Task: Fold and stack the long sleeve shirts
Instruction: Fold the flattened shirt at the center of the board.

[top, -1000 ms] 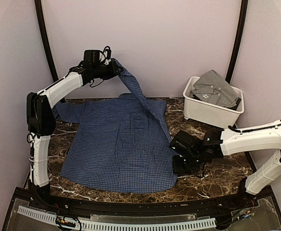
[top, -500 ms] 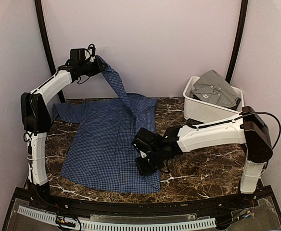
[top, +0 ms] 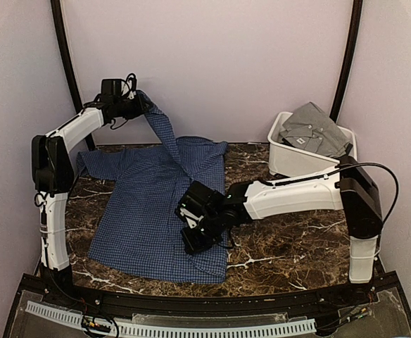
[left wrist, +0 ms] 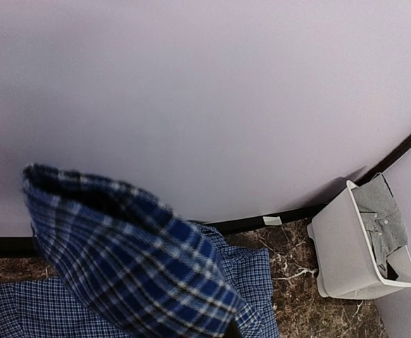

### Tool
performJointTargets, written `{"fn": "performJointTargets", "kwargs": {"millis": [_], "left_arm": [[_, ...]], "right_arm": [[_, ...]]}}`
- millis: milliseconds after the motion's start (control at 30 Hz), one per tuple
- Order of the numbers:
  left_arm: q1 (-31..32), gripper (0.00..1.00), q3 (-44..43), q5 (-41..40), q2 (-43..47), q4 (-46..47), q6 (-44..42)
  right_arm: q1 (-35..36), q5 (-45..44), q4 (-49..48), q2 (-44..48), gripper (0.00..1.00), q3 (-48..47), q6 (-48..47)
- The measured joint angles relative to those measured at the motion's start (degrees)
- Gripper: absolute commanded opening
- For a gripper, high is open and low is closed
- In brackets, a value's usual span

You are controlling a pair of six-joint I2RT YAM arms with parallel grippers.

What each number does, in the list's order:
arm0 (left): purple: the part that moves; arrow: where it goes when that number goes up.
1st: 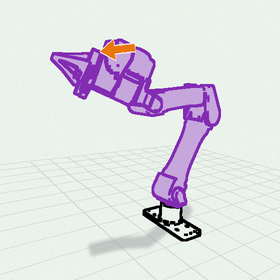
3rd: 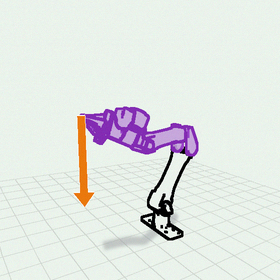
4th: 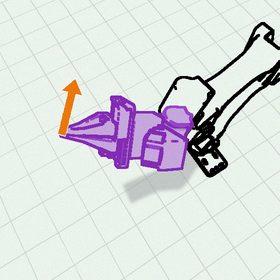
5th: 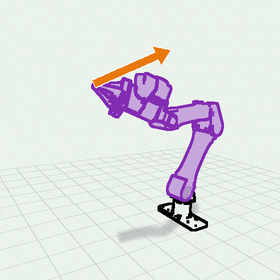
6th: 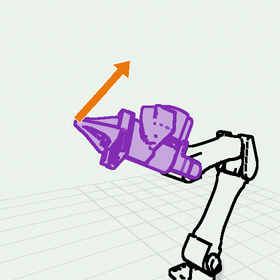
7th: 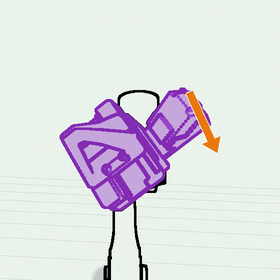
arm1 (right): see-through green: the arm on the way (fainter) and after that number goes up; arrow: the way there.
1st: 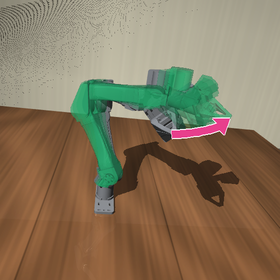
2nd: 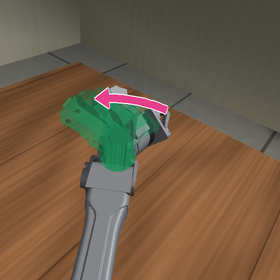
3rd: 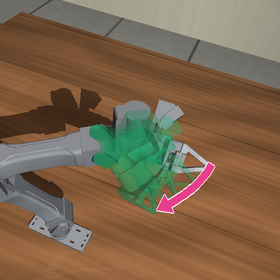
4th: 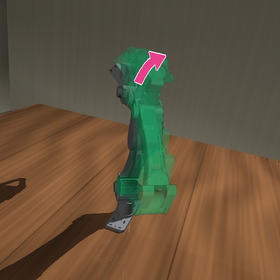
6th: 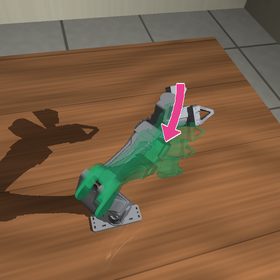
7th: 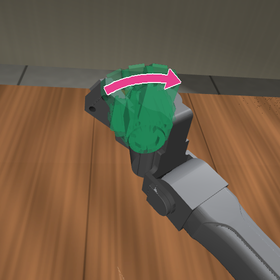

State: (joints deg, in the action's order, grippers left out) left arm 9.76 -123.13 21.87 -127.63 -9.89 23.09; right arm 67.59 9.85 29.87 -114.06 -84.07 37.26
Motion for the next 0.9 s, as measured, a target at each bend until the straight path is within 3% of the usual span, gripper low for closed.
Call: {"fn": "performJointTargets", "kwargs": {"millis": [733, 900], "left_arm": [[0.04, 0.02, 4.09, 2.4, 0.0, 0.96, -0.02], [0.04, 0.02, 5.33, 3.37, 0.0, 0.98, -0.39]], "right_arm": [[-0.04, 5.42, -3.89, -3.19, 0.0, -0.28, -1.86], [-0.37, 6.23, -4.57, -3.67, 0.25, -0.28, -2.8]]}}
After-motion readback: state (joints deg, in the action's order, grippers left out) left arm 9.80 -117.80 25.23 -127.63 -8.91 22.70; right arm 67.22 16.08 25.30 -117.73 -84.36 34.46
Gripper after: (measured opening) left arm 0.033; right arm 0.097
